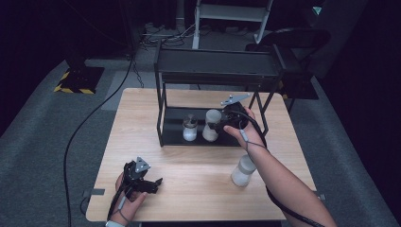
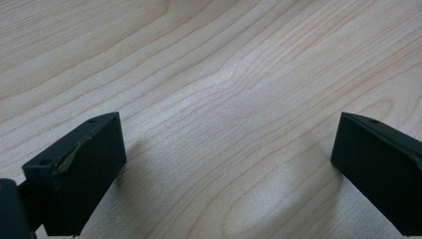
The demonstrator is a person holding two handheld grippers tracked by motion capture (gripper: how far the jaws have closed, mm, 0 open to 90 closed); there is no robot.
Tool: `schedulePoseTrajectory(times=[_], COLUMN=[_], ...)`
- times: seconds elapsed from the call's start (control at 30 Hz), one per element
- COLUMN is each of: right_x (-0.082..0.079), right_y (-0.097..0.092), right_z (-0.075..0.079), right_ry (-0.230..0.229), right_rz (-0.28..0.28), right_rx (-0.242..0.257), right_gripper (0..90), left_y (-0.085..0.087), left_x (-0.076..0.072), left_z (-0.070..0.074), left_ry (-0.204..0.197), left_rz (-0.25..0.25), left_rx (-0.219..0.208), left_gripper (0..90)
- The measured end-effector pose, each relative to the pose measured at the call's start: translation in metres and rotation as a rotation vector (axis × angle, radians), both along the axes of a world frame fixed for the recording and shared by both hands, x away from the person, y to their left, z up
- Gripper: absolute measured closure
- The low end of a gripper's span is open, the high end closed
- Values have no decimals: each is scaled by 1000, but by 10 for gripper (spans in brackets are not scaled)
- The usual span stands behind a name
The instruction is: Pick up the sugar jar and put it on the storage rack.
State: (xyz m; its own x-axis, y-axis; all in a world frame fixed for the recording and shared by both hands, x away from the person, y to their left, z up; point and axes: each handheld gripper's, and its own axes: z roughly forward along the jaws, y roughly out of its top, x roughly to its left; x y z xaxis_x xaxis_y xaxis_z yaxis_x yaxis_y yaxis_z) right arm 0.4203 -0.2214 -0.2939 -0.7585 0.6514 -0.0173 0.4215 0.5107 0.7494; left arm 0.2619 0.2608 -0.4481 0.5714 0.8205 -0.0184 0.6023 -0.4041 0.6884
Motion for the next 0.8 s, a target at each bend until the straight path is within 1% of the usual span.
schedulePoseTrajectory(times=[0.17, 0.33, 0.57, 0.8], right_x=[-17, -37, -62, -83], right_y=[-9, -19, -34, -47], right_z=[11, 19, 26, 30], right_ry=[-20, -54, -71, -76], right_rz=[8, 14, 13, 20], right_rx=[17, 8, 16, 28], right_gripper=[86, 85, 85, 83], left_y=[-1, -1, -1, 0], left_x=[-2, -2, -2, -2], left_z=[0, 0, 0, 0], left_ry=[-2, -1, 0, 2], left_rz=[7, 4, 0, -4], left_rx=[0, 0, -1, 2], left_gripper=[7, 7, 6, 6])
